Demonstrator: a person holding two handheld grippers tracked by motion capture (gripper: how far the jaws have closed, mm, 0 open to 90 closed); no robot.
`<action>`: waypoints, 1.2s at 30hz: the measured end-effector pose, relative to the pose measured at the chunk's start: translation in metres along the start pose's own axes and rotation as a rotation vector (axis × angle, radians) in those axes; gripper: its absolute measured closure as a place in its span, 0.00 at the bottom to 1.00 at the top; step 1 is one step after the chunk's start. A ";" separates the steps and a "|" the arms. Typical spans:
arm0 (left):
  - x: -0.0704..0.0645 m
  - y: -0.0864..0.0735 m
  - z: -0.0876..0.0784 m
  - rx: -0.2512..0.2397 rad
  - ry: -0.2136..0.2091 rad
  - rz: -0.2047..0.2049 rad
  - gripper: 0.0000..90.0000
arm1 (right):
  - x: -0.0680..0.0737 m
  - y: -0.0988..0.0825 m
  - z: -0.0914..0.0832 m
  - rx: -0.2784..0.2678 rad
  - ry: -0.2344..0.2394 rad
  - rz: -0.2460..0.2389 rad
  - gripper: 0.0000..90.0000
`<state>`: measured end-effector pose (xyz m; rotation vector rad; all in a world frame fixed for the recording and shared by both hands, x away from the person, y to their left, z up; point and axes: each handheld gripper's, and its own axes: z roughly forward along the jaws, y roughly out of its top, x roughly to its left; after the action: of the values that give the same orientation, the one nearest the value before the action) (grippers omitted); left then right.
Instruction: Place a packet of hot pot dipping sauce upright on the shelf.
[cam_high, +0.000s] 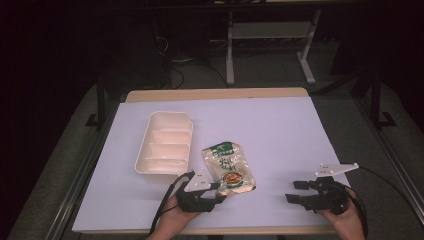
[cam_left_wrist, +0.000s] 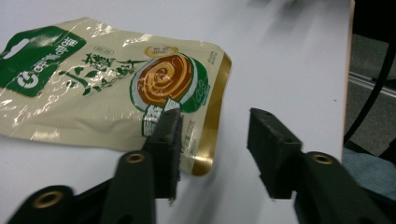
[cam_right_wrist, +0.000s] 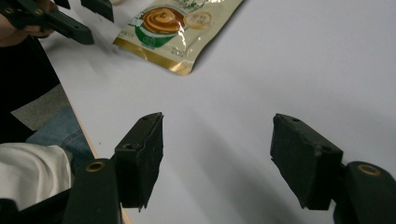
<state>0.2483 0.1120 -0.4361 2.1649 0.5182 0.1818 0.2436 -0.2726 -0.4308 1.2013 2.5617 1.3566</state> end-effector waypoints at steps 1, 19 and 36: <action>0.000 0.001 0.003 0.004 0.004 0.001 0.68 | 0.000 0.003 0.001 -0.001 0.002 -0.005 0.38; 0.000 0.004 0.015 0.016 0.072 0.034 0.86 | -0.001 0.089 0.045 0.079 0.025 -0.125 0.38; 0.006 0.002 0.021 0.042 0.027 -0.005 0.93 | -0.009 0.147 0.099 0.174 0.080 -0.144 0.39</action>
<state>0.2608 0.0975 -0.4474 2.2049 0.5470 0.1989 0.3745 -0.1592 -0.3917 0.9768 2.8097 1.1990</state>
